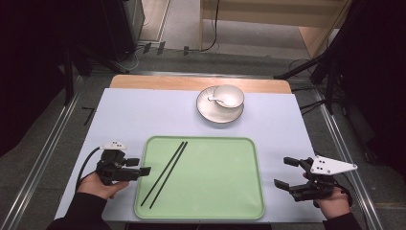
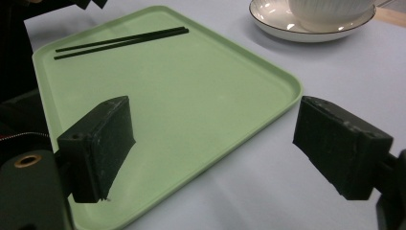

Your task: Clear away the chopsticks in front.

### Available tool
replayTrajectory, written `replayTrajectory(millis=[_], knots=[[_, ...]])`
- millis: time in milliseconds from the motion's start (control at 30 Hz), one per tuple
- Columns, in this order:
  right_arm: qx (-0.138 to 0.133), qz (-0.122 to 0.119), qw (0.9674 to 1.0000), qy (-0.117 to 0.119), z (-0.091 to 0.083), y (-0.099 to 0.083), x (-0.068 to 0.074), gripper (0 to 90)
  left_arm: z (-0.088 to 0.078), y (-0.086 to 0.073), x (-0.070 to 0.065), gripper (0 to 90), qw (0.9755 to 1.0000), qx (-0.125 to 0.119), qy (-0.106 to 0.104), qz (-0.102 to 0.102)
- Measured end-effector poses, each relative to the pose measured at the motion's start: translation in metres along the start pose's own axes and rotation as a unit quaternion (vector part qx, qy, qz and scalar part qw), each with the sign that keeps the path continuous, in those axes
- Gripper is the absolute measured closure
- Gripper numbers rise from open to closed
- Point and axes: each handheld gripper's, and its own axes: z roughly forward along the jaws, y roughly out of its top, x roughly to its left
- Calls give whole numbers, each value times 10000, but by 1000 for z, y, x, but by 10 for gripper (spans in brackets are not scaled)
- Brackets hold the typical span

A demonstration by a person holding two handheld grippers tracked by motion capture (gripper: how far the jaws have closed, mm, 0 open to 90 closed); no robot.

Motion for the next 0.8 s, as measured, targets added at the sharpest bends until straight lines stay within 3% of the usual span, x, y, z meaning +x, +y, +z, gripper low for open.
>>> replayTrajectory(millis=[33, 67, 100, 200, 300, 433, 600, 800], knots=[[18, 15, 10000, 3, 0, 0, 0, 142, -6, -2, 4, 328, 9998, -62, 59, 154], [18, 15, 10000, 3, 0, 0, 0, 142, -6, -2, 4, 316, 9998, -62, 59, 154], [21, 39, 10000, 3, 1, -1, 0, 142, -12, -6, 8, 313, 9991, -168, 133, 364], [57, 52, 10000, -9, 0, -1, 0, 142, -17, -10, 13, 296, 9983, -261, 178, 480], [43, 75, 10000, -11, 0, -1, -1, 143, -28, -18, 22, 285, 9959, -492, 300, 703], [28, 90, 10000, -10, 0, -2, -1, 142, -36, -24, 28, 269, 9942, -642, 400, 759], [14, 101, 9999, -23, 0, -2, -1, 142, -49, -31, 40, 255, 9927, -931, 483, 602], [21, 95, 10000, -18, 0, -1, -1, 142, -48, -33, 44, 254, 9932, -888, 561, 507]])
